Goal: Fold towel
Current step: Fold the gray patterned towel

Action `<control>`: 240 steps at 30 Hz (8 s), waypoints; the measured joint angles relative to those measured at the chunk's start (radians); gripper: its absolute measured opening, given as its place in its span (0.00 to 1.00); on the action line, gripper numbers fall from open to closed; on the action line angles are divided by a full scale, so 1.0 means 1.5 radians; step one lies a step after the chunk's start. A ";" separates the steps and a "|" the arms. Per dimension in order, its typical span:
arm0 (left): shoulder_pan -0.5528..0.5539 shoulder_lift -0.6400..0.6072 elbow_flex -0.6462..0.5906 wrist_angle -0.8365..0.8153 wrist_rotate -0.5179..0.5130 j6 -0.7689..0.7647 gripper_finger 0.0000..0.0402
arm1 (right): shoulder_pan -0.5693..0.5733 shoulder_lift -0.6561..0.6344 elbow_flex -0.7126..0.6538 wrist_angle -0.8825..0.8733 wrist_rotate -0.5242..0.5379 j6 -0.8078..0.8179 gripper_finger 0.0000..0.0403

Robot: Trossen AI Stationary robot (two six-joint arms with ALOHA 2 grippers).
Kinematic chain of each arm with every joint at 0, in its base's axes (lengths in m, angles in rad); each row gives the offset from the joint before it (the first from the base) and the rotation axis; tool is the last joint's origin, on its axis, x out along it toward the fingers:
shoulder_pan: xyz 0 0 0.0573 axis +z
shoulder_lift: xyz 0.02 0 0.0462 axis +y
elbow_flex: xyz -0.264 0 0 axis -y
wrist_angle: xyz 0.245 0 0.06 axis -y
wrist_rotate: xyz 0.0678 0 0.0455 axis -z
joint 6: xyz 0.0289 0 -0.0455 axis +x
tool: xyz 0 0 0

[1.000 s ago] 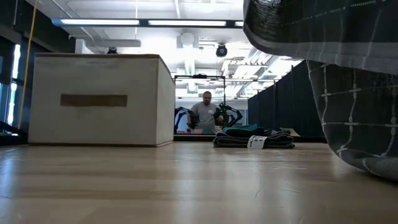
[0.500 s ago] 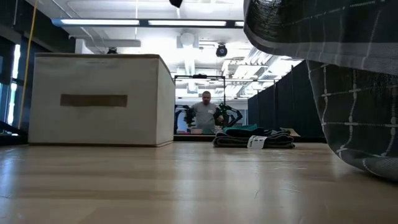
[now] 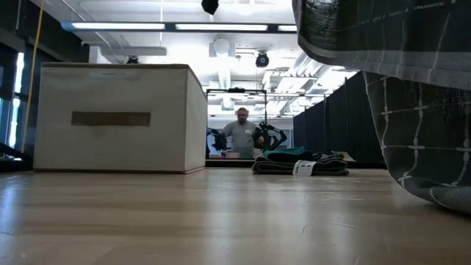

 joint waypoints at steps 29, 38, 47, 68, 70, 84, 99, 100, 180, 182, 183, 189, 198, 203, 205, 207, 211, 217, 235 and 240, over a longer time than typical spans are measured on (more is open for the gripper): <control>-0.172 -0.545 0.125 -0.535 0.187 0.089 0.00 | 0.113 0.000 0.000 -0.051 0.032 0.170 0.00; -0.178 -0.534 0.310 -0.559 0.306 0.172 0.00 | 0.154 0.000 0.000 -0.089 -0.093 0.247 0.00; -0.178 -0.484 0.500 -0.558 0.322 0.274 0.00 | 0.159 0.002 0.000 -0.088 -0.225 0.226 0.00; -0.295 -0.302 0.611 -0.448 0.339 0.359 0.00 | 0.189 0.003 0.000 -0.090 -0.576 0.187 0.00; -0.326 -0.283 0.635 -0.443 0.311 0.387 0.00 | 0.193 0.002 0.000 -0.090 -0.597 0.184 0.00; -0.426 -0.209 0.675 -0.310 0.178 0.518 0.00 | 0.237 0.018 0.000 -0.055 -0.608 0.062 0.00; -0.390 -0.207 0.677 -0.506 -0.054 0.435 0.00 | 0.229 0.017 0.000 -0.049 -0.316 -0.003 0.00; -0.380 -0.208 0.676 -0.549 -0.065 0.402 0.00 | 0.213 0.017 0.000 -0.050 -0.271 0.003 0.00; -0.288 -0.099 0.676 -0.126 0.377 0.556 0.00 | 0.343 0.012 -0.003 -0.043 -0.514 -0.128 0.00; -0.288 -0.098 0.676 -0.160 0.335 0.554 0.00 | 0.343 0.012 -0.003 -0.044 -0.476 -0.125 0.00; -0.288 -0.098 0.676 -0.182 0.314 0.554 0.00 | 0.342 0.012 -0.003 -0.044 -0.448 -0.122 0.00; -0.288 -0.111 0.676 -0.342 0.180 0.543 0.01 | 0.294 0.020 -0.002 -0.071 -0.291 -0.050 0.00; -0.260 -0.163 0.676 -0.528 0.064 0.538 0.02 | 0.225 0.020 -0.002 -0.126 -0.123 0.021 0.00; -0.244 -0.173 0.676 -0.461 0.169 0.473 0.02 | 0.214 0.020 -0.002 -0.141 -0.115 0.042 0.00; -0.241 -0.170 0.676 -0.429 0.216 0.469 0.02 | 0.214 0.020 -0.002 -0.159 -0.118 0.057 0.00; -0.241 -0.164 0.676 -0.397 0.252 0.457 0.02 | 0.214 0.020 -0.002 -0.188 -0.121 0.087 0.00; -0.240 -0.163 0.676 -0.364 0.291 0.414 0.02 | 0.222 0.020 -0.002 -0.259 -0.123 0.153 0.00; -0.231 -0.163 0.676 -0.343 0.293 0.370 0.02 | 0.262 0.020 -0.002 -0.295 -0.232 0.190 0.00; -0.233 -0.131 0.676 -0.232 0.410 0.419 0.02 | 0.380 0.019 -0.002 -0.075 -0.440 -0.097 0.00; -0.233 -0.123 0.676 -0.217 0.426 0.419 0.02 | 0.406 0.019 -0.002 -0.028 -0.487 -0.177 0.00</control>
